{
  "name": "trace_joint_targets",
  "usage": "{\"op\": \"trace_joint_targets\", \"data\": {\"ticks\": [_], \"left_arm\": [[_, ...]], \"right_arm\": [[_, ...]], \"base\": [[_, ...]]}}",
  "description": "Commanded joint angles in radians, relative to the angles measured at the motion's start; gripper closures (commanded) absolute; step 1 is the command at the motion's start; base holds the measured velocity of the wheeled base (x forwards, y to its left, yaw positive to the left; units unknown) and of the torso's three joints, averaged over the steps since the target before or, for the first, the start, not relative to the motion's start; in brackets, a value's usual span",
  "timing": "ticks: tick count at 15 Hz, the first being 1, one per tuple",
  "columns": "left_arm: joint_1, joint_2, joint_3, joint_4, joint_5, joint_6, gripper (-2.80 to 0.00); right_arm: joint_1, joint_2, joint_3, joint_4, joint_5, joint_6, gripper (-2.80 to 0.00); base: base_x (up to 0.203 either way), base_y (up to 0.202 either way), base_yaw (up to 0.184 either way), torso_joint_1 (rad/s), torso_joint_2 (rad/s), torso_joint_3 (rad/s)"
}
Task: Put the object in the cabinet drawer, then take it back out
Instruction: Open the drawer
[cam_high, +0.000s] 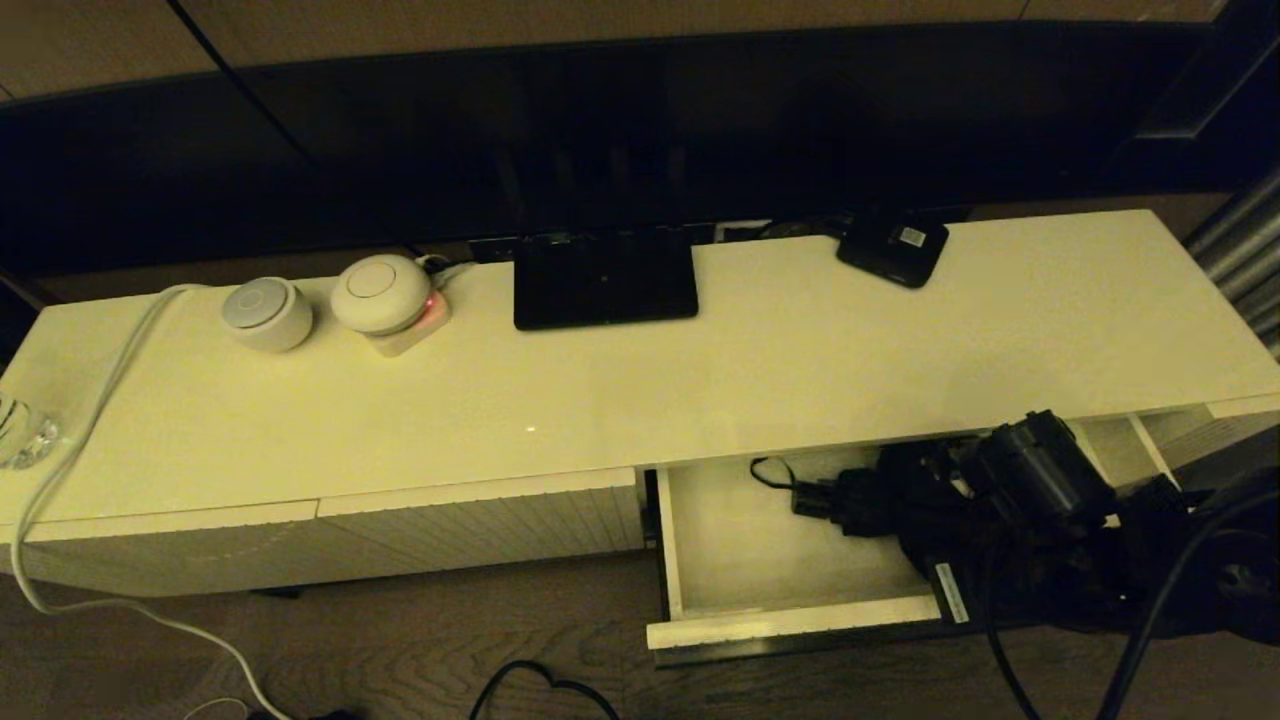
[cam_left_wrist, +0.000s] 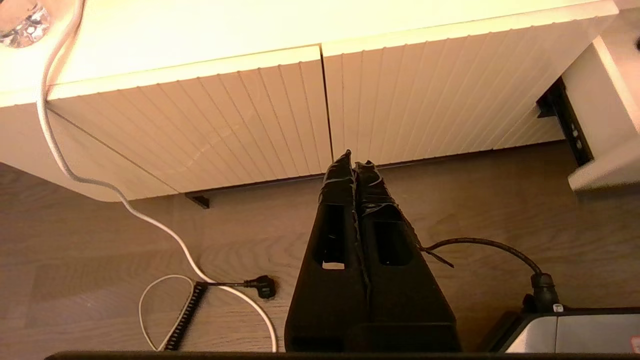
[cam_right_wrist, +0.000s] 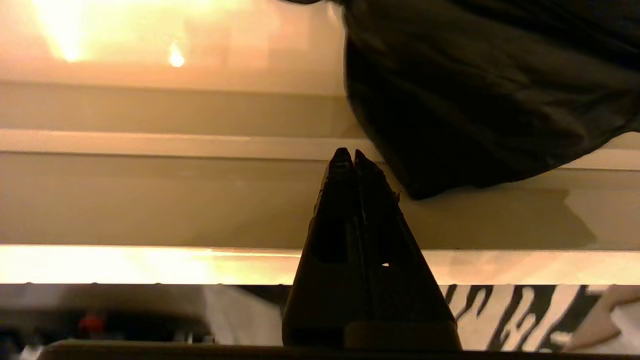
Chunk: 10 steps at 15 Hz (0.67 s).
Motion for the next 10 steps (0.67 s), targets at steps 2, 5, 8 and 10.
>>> {"op": "trace_joint_targets", "data": {"ticks": [2, 5, 8, 10], "left_arm": [[0.000, 0.000, 0.003, 0.000, 0.000, 0.000, 0.00], [0.000, 0.000, 0.003, 0.000, 0.000, 0.000, 0.00], [0.000, 0.000, 0.003, 0.000, 0.000, 0.000, 0.00], [0.000, 0.000, 0.003, 0.000, 0.000, 0.000, 0.00]], "right_arm": [[0.033, 0.008, 0.002, 0.054, 0.002, 0.025, 0.00], [0.035, -0.002, 0.019, 0.105, 0.005, 0.028, 0.00], [0.054, 0.000, 0.037, 0.118, 0.010, 0.053, 0.00], [0.068, -0.003, 0.037, 0.157, 0.015, 0.078, 0.00]], "base": [[0.000, 0.000, 0.000, 0.000, 0.00, 0.000], [0.000, 0.000, 0.000, 0.000, 0.00, 0.000], [0.000, 0.000, 0.000, 0.000, 0.00, 0.000], [0.000, 0.000, 0.000, 0.000, 0.00, 0.000]]}}
